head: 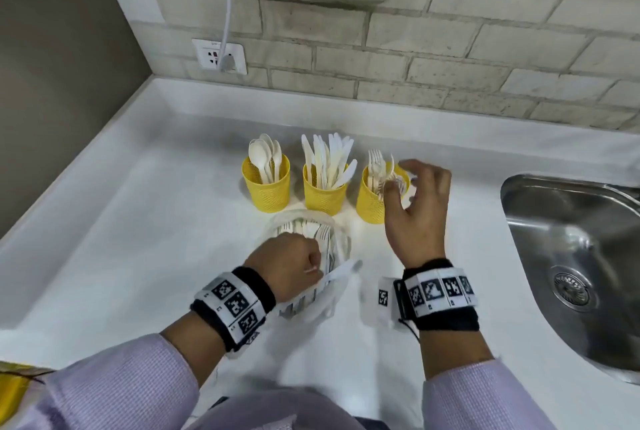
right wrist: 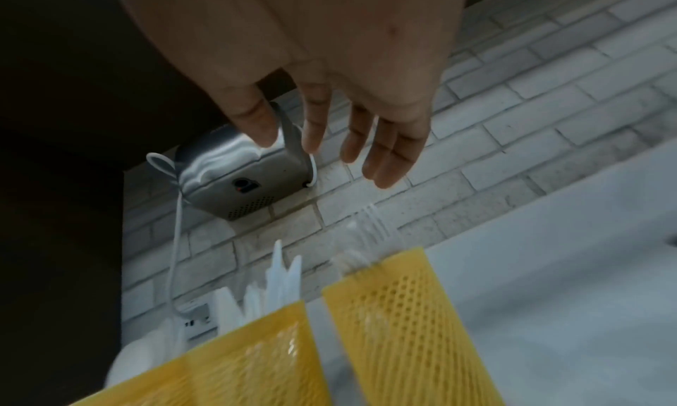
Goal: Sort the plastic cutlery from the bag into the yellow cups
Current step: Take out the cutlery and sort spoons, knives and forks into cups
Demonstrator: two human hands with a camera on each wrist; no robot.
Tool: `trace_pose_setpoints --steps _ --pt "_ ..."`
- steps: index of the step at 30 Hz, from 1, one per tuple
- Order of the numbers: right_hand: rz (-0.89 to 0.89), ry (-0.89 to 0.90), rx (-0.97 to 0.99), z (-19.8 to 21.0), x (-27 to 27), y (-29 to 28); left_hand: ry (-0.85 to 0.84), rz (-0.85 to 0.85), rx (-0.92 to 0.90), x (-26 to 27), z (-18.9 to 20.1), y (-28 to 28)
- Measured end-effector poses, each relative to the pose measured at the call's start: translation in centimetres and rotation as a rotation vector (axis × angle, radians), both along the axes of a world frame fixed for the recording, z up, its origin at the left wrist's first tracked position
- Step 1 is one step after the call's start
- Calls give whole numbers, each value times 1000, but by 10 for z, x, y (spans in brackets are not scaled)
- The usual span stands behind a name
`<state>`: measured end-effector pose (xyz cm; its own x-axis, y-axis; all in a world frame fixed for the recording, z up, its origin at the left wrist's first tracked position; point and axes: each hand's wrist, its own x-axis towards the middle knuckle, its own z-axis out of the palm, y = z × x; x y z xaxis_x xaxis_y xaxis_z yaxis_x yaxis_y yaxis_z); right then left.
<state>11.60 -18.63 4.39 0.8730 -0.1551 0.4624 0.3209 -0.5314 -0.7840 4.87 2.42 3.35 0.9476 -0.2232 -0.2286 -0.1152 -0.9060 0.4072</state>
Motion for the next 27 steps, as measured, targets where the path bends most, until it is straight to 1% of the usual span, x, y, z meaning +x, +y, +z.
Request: trace_pose_setpoints --steps 1,3,6,8,10,12,13,15,17,19,20,22,24,27 --pt "7 30 30 -7 -11 3 49 -12 22 -4 -9 -1" --pt "64 96 28 -23 -34 8 86 -7 42 -11 -25 -4" --pt "133 202 -30 -44 -62 12 29 -7 74 -18 -37 -8" --pt "136 249 -30 -50 -75 12 -20 -2 65 -22 -36 -11" --pt "122 260 -20 -51 -85 11 -55 82 -5 -24 -32 -12" --pt "115 254 -16 -50 -91 11 -71 219 -94 -25 -30 -9" --pt "118 255 -16 -51 -92 12 -56 274 -122 -25 -29 -7" --pt "137 269 -42 -53 -94 16 0 322 -127 -27 -30 -3" --pt "206 285 -116 -55 -95 25 3 350 -116 -31 -33 3" --pt "328 308 -208 -56 -96 36 -27 389 -124 -33 -35 8" --pt "386 343 -266 -57 -96 41 -35 410 -124 -34 -36 10" --pt "463 460 -443 -59 -95 48 -24 439 -96 -33 -38 15" --pt "447 569 -599 -59 -92 52 11 437 -45 -31 -38 18" --pt "363 642 -618 -57 -85 54 66 455 17 -25 -36 20"
